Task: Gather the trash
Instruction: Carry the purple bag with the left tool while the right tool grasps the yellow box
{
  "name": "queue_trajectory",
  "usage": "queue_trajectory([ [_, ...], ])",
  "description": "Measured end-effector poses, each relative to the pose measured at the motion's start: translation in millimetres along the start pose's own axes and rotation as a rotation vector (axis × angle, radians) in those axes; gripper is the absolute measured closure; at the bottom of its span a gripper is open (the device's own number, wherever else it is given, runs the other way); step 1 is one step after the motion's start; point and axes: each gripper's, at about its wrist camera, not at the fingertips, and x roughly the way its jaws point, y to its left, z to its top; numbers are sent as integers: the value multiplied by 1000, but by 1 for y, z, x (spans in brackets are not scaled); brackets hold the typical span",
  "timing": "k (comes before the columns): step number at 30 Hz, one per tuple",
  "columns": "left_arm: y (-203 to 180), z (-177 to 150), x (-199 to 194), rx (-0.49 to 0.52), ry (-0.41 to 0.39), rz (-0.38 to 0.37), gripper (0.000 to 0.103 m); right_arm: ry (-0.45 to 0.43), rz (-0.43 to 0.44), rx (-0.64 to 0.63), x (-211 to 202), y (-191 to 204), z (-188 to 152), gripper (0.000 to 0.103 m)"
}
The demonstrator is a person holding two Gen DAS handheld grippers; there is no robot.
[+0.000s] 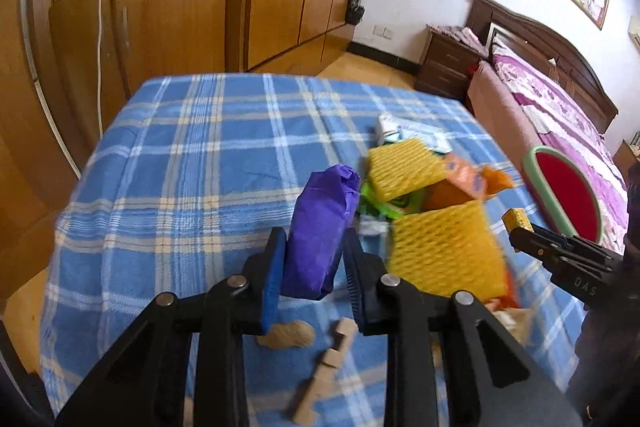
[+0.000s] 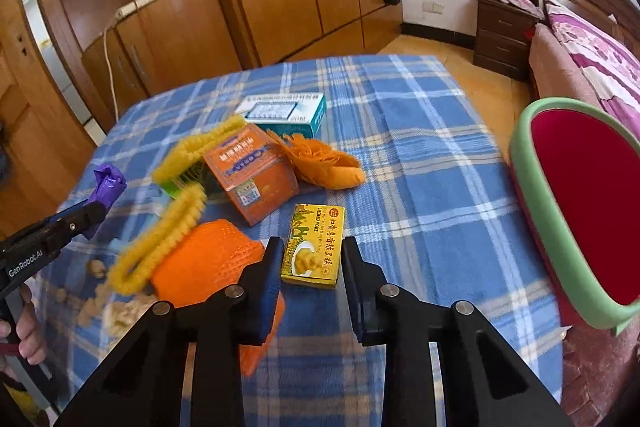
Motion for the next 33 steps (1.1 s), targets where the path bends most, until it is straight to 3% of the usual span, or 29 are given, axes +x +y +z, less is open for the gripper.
queue_trajectory([
  [9, -42, 4, -38, 17, -54, -55, 74, -89, 1, 10, -55, -11, -3, 74],
  [15, -76, 9, -48, 28, -49, -126, 74, -142, -38, 0, -93, -27, -2, 74],
  [24, -140, 21, -43, 90, -40, -186, 74, -218, -97, -4, -139, -67, 1, 74],
  [33, -205, 31, -22, 159, -16, -233, 74, -255, -121, 47, -156, -116, 1, 73],
])
